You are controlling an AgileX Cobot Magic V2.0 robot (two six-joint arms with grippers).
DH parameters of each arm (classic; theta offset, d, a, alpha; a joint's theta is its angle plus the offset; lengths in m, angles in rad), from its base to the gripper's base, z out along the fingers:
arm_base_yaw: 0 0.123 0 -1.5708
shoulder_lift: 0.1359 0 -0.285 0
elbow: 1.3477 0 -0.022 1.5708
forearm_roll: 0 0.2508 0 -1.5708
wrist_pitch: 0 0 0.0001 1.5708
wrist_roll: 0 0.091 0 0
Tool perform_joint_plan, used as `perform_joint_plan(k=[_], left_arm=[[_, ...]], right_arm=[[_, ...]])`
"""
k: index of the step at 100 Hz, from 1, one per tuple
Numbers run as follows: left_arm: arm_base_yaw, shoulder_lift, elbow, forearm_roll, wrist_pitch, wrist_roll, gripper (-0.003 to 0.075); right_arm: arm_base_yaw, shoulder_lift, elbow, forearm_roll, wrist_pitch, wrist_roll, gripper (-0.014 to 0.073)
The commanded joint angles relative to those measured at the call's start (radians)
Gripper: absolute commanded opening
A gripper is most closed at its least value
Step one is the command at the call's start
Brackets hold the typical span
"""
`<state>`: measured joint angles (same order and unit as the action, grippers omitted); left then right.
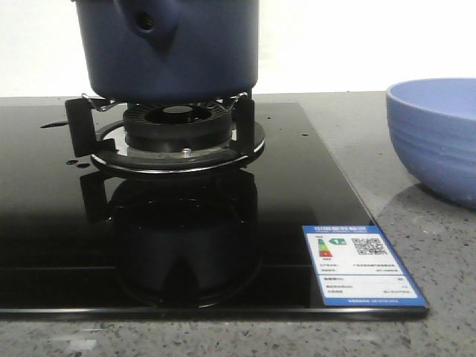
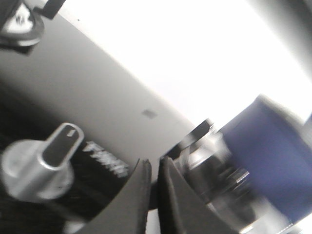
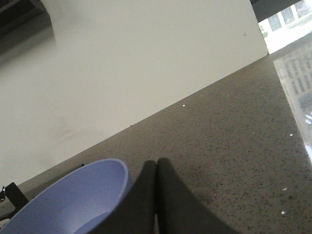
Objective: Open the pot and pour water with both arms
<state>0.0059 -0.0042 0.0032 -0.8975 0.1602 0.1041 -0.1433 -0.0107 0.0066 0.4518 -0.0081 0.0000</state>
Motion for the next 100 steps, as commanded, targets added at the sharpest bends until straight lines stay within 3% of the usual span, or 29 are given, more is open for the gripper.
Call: perform_joint_plan(k=[1,28,39,48,56,70,85,100], left_arm=[[-0.008,-0.028,0.026,-0.198,-0.087,-0.009,-0.002],[-0.008,0.026,-0.192,-0.045,0.1,0.188,-0.002],[-0.008,0.143,-0.305,0.031,0.146,0.23,-0.002],[-0.008,0.273,-0.404,0.043,0.252,0.364,-0.002],[-0.055,0.356,-0.476,0.043,0.298,0.478,-0.002],[-0.174,0.462,-0.567,0.043,0.345,0.514,-0.002],[-0.309,0.59,-0.652,-0.064,0.475,0.687,-0.0018],[-0.408,0.7,-0.713,-0.328,0.597,1.006,-0.0018]], right_arm=[[-0.007,-0.018,0.018,0.028,-0.073,0.0,-0.0063],[-0.007,0.056,-0.208,0.044,0.249,-0.009,-0.0063],[-0.002,0.157,-0.336,0.034,0.41,-0.016,-0.0063],[0.025,0.227,-0.425,0.012,0.487,-0.016,-0.0063],[0.051,0.3,-0.499,-0.019,0.613,-0.016,-0.0063],[0.091,0.45,-0.613,-0.022,0.849,-0.016,-0.0064],[0.117,0.588,-0.707,0.074,1.009,-0.087,-0.0069],[0.118,0.658,-0.742,0.364,1.065,-0.284,-0.0069]])
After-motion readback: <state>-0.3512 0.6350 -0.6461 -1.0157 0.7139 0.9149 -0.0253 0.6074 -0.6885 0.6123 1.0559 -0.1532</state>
